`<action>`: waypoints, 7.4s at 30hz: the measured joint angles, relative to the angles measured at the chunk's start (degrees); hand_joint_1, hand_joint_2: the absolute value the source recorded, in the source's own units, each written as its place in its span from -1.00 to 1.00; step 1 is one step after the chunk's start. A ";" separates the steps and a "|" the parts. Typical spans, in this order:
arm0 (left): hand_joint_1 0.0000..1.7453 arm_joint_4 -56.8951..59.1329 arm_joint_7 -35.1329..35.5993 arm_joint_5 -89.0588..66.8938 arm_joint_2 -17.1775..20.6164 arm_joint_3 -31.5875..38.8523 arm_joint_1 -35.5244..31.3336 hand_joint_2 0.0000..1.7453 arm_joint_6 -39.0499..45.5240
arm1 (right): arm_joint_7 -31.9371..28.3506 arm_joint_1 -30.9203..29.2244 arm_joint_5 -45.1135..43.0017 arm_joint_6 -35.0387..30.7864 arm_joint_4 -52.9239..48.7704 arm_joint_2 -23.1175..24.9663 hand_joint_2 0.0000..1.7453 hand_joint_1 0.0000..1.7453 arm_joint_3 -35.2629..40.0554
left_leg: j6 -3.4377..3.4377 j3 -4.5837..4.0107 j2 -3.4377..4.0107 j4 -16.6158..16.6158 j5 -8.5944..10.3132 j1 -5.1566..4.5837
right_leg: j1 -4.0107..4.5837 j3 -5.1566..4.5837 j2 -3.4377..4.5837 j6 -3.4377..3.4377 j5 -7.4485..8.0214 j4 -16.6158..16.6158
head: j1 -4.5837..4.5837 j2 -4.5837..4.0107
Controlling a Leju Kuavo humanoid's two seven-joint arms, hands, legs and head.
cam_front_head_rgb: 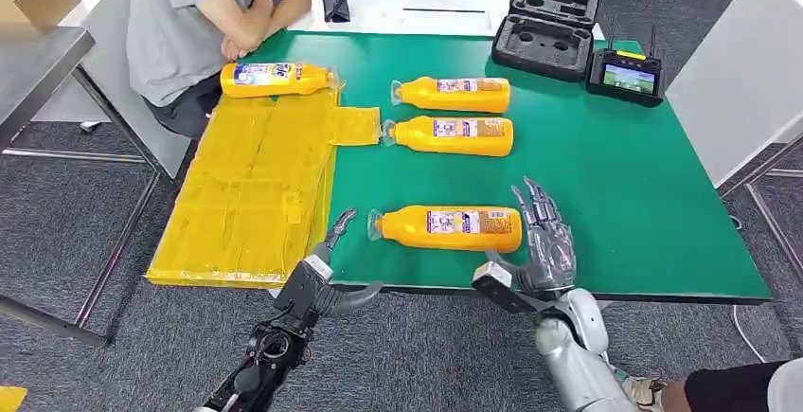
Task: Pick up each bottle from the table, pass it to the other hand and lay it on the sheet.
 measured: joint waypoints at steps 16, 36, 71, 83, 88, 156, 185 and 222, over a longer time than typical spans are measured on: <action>-1.00 -0.78 -0.87 1.18 -0.59 -1.44 -0.72 1.00 -0.04 | 0.20 -6.92 3.05 3.19 12.00 -2.60 1.00 -1.00 -0.55 | 0.01 -0.08 -0.01 0.10 0.00 0.00 | 0.00 -0.02 0.00 0.04 0.03 0.01 | -0.02 0.02; -1.00 -3.93 -0.13 1.70 -0.85 -3.39 -1.29 1.00 -1.12 | 4.96 -8.87 8.57 4.46 17.71 -1.14 1.00 -1.00 3.30 | 0.01 -0.12 -0.04 0.11 0.01 0.00 | 0.00 -0.02 -0.02 0.04 0.03 0.01 | 0.00 0.02; -1.00 -5.40 0.59 1.55 -0.85 -4.15 -1.27 1.00 -1.46 | 10.56 -11.38 10.47 10.43 20.31 -1.36 1.00 -0.48 3.61 | 0.01 -0.11 -0.03 0.12 0.01 0.00 | 0.00 -0.02 -0.01 0.04 0.03 0.01 | 0.00 0.02; -1.00 -5.86 0.79 1.97 -0.83 -4.29 -1.26 1.00 -2.40 | 14.67 -14.24 10.56 24.13 21.09 -2.93 1.00 0.82 3.30 | 0.01 0.12 0.06 0.15 0.00 0.01 | 0.01 0.14 0.03 0.05 0.03 -0.01 | 0.00 0.02; -1.00 -5.86 0.77 2.40 -0.83 -4.35 -1.26 1.00 -2.01 | 15.96 -14.70 11.74 24.31 21.12 -2.95 1.00 0.82 3.30 | 0.03 0.15 0.04 0.15 0.02 0.01 | 0.01 0.19 0.02 0.09 0.07 -0.02 | 0.00 0.02; -1.00 1.94 -0.37 21.60 -2.14 -1.45 -3.50 1.00 -12.35 | -0.44 2.64 -42.77 15.17 -15.04 -0.13 1.00 1.00 15.19 | 0.14 -0.37 0.00 0.21 0.10 0.00 | 0.00 -0.23 0.00 -0.01 0.20 0.02 | 0.00 0.02; -1.00 4.96 2.25 35.83 -1.46 5.14 -5.44 1.00 -24.09 | -0.44 5.49 -44.00 15.63 -19.12 1.60 1.00 1.00 22.21 | 0.13 -0.37 0.00 0.20 0.11 0.02 | 0.03 -0.24 -0.01 -0.01 0.20 0.03 | -0.02 0.02; -1.00 2.82 10.82 45.05 -2.58 3.37 -5.76 1.00 -36.83 | -0.41 3.96 -44.44 18.60 -11.84 0.90 1.00 1.00 21.53 | 0.13 -0.38 0.00 0.20 0.11 0.01 | 0.03 -0.25 -0.01 -0.01 0.20 0.02 | 0.00 0.02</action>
